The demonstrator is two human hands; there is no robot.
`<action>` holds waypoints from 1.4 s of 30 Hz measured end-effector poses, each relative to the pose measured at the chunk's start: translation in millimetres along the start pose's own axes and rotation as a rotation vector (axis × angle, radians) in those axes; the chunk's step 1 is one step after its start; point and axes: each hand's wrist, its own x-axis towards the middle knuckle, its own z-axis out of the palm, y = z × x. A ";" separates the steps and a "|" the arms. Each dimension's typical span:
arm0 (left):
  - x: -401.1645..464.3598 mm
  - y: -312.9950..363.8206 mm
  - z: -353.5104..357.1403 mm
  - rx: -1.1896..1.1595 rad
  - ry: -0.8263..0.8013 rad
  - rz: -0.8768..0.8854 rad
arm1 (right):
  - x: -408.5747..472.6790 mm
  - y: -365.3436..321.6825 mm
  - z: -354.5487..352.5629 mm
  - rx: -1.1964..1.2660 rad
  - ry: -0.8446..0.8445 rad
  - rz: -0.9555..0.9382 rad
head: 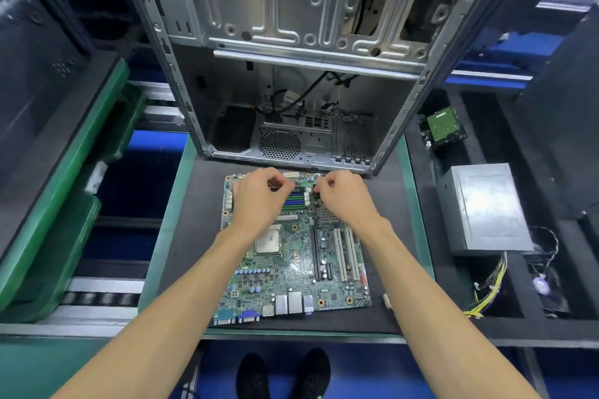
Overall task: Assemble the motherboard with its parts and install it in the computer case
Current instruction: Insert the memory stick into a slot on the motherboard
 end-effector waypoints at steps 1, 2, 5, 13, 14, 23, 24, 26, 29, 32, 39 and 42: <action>3.4 1.6 0.8 -0.001 -0.019 -0.031 | 0.7 0.8 0.5 0.025 -0.018 0.009; 6.7 2.8 0.5 0.000 -0.040 -0.071 | 1.5 0.5 1.2 0.046 -0.031 0.015; 17.0 6.2 -3.8 -0.029 -0.129 -0.202 | 4.8 -3.0 3.2 0.087 -0.069 0.017; 26.1 8.5 -3.7 0.060 -0.195 -0.240 | 17.6 -10.9 5.5 0.226 -0.175 0.155; 25.5 8.2 -3.5 0.059 -0.188 -0.236 | 18.6 -12.7 5.9 0.245 -0.189 0.173; 22.6 5.0 -4.6 -0.022 -0.183 -0.197 | 5.0 -11.1 11.1 0.397 -0.129 0.217; 21.3 4.3 -4.7 -0.049 -0.184 -0.179 | 4.4 -12.1 9.6 0.352 -0.122 0.202; 17.5 2.2 -4.8 -0.100 -0.182 -0.131 | 0.8 -14.6 6.6 0.281 -0.102 0.165; 11.3 -2.0 -9.2 -0.108 -0.184 -0.062 | -8.6 -12.5 3.8 0.207 -0.053 0.104; 5.1 -7.7 -18.6 -0.100 -0.080 0.008 | -16.4 -2.1 -2.8 0.147 0.022 0.083; -16.8 -54.5 -53.5 0.141 0.109 -0.288 | -40.3 33.6 -16.0 -0.114 0.092 0.193; -30.3 -66.9 -51.5 0.197 -0.057 -0.406 | -50.3 36.3 -8.9 -0.129 0.085 0.226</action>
